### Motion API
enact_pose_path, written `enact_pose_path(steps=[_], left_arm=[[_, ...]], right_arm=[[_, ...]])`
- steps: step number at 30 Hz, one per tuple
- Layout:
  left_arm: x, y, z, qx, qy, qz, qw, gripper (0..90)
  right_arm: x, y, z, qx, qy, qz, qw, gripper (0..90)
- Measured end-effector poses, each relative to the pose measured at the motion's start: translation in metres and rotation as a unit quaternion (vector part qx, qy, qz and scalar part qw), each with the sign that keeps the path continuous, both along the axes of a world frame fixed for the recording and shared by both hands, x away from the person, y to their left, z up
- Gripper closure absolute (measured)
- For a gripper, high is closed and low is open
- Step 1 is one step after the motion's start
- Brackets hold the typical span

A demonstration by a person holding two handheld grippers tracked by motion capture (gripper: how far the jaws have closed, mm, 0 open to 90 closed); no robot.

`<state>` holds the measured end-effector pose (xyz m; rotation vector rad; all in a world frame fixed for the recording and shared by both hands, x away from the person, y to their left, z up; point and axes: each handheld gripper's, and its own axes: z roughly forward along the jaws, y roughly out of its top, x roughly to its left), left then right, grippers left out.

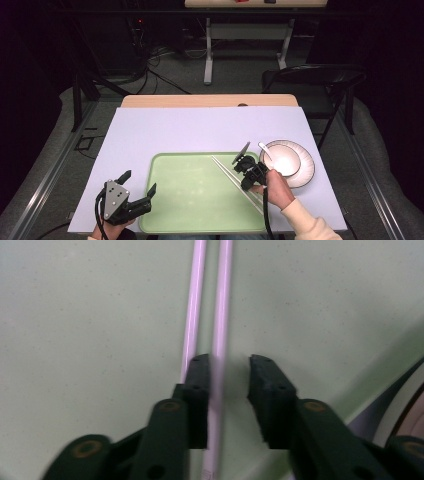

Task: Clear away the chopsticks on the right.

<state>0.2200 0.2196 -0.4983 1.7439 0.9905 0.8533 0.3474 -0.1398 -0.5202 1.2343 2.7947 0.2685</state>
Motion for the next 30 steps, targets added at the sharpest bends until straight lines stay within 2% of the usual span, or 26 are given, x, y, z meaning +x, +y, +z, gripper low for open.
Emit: enact_pose_path(steps=[3, 6, 9, 14, 18, 19, 21, 22, 25, 27, 28, 29, 30], left_arm=[[0.000, 0.000, 0.000, 0.003, 0.002, 0.000, 1.0000, 15.5], [0.000, -0.001, 0.000, 0.002, 0.001, 0.000, 1.0000, 15.5], [0.000, 0.000, 0.000, 0.006, 0.002, 0.000, 1.0000, 15.5], [0.000, -0.001, 0.000, 0.006, 0.003, 0.000, 1.0000, 15.5], [0.001, -0.001, 0.000, 0.007, 0.003, 0.000, 1.0000, 15.5], [0.001, -0.001, 0.000, 0.007, 0.004, -0.001, 1.0000, 15.5], [0.001, -0.001, 0.000, 0.007, 0.003, -0.001, 1.0000, 15.5], [0.000, -0.001, 0.000, 0.006, 0.003, 0.000, 1.0000, 15.5], [0.000, 0.000, 0.000, 0.006, 0.003, 0.000, 1.0000, 15.5], [0.000, 0.000, 0.000, 0.007, 0.004, 0.000, 1.0000, 15.5], [0.000, 0.000, 0.000, 0.007, 0.004, 0.000, 1.0000, 15.5], [0.000, 0.000, 0.000, 0.007, 0.004, 0.000, 1.0000, 15.5], [0.000, -0.001, 0.000, 0.007, 0.004, 0.000, 1.0000, 15.5]], right_arm=[[-0.001, -0.001, 0.008, 0.001, -0.016, 0.005, 0.9999, 51.7], [-0.002, -0.005, 0.018, 0.010, -0.033, -0.001, 0.9994, 38.6], [-0.005, -0.009, 0.031, 0.018, -0.061, 0.010, 0.9979, 26.5], [-0.015, -0.015, 0.051, 0.047, -0.114, 0.039, 0.9916, 14.6], [-0.024, -0.022, 0.066, 0.074, -0.163, 0.070, 0.9814, 8.3], [-0.027, -0.024, 0.069, 0.083, -0.176, 0.081, 0.9775, 8.0], [-0.032, -0.029, 0.073, 0.096, -0.190, 0.087, 0.9733, 3.1], [-0.034, -0.032, 0.075, 0.104, -0.203, 0.095, 0.9689, 3.0], [-0.041, -0.044, 0.075, 0.119, -0.228, 0.101, 0.9612, 0.0], [-0.047, -0.054, 0.072, 0.127, -0.238, 0.101, 0.9575, 0.0], [-0.051, -0.059, 0.071, 0.134, -0.251, 0.103, 0.9530, 0.0], [-0.055, -0.064, 0.069, 0.139, -0.257, 0.102, 0.9509, 0.0], [-0.058, -0.070, 0.067, 0.146, -0.256, 0.100, 0.9503, 0.0]])
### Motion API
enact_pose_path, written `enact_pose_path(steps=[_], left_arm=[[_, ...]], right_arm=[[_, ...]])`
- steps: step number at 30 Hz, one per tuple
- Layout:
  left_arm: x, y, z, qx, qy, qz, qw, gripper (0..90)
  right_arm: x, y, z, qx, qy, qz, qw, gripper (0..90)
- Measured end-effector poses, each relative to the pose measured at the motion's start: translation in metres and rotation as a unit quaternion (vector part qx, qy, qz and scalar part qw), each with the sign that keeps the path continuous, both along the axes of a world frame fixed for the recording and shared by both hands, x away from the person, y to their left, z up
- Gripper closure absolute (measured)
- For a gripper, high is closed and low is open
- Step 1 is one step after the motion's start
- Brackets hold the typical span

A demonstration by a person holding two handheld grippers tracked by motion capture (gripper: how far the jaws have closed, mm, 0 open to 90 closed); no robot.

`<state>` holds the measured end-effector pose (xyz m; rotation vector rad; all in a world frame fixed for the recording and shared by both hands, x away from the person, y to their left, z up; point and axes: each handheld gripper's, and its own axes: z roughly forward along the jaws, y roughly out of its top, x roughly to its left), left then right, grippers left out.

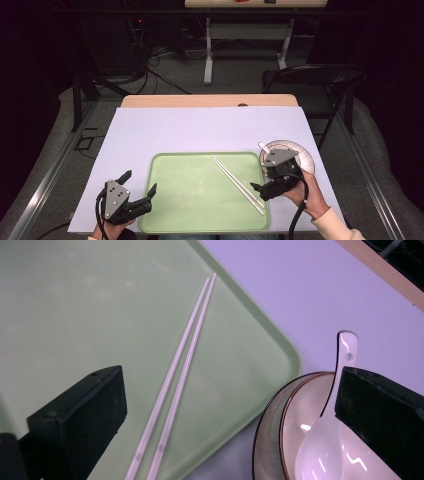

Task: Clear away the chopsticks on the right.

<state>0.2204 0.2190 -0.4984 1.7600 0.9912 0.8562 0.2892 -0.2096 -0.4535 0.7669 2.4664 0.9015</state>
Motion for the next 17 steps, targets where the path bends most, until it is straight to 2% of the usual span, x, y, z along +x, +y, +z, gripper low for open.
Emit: enact_pose_path(steps=[2, 3, 4, 5, 9, 11, 12, 17], left_arm=[[0.000, 0.000, 0.000, 0.001, 0.000, 0.000, 1.0000, 15.5], [0.000, 0.000, 0.000, 0.001, 0.000, 0.000, 1.0000, 15.5], [0.000, 0.000, 0.000, 0.001, 0.001, 0.000, 1.0000, 15.5], [0.000, 0.000, 0.000, 0.001, 0.000, 0.001, 1.0000, 15.5], [0.000, -0.001, 0.000, 0.001, 0.001, 0.000, 1.0000, 15.5], [0.000, -0.001, 0.000, 0.000, 0.001, 0.000, 1.0000, 15.5], [0.000, -0.001, 0.000, 0.001, 0.001, -0.001, 1.0000, 15.5], [0.001, -0.001, 0.000, 0.002, 0.002, 0.000, 1.0000, 15.5]], right_arm=[[-0.008, -0.012, -0.004, 0.020, -0.016, 0.002, 0.9997, 0.0], [-0.012, -0.017, -0.007, 0.026, -0.013, 0.001, 0.9996, 0.0], [-0.016, -0.021, -0.009, 0.030, -0.023, 0.002, 0.9993, 0.0], [-0.022, -0.027, -0.012, 0.033, -0.033, 0.000, 0.9989, 0.0], [-0.036, -0.039, -0.024, 0.040, -0.038, 0.002, 0.9985, 0.0], [-0.043, -0.044, -0.029, 0.047, -0.047, -0.001, 0.9978, 0.0], [-0.046, -0.046, -0.030, 0.049, -0.045, 0.001, 0.9978, 0.0], [-0.061, -0.054, -0.036, 0.052, -0.063, 0.022, 0.9964, 0.0]])
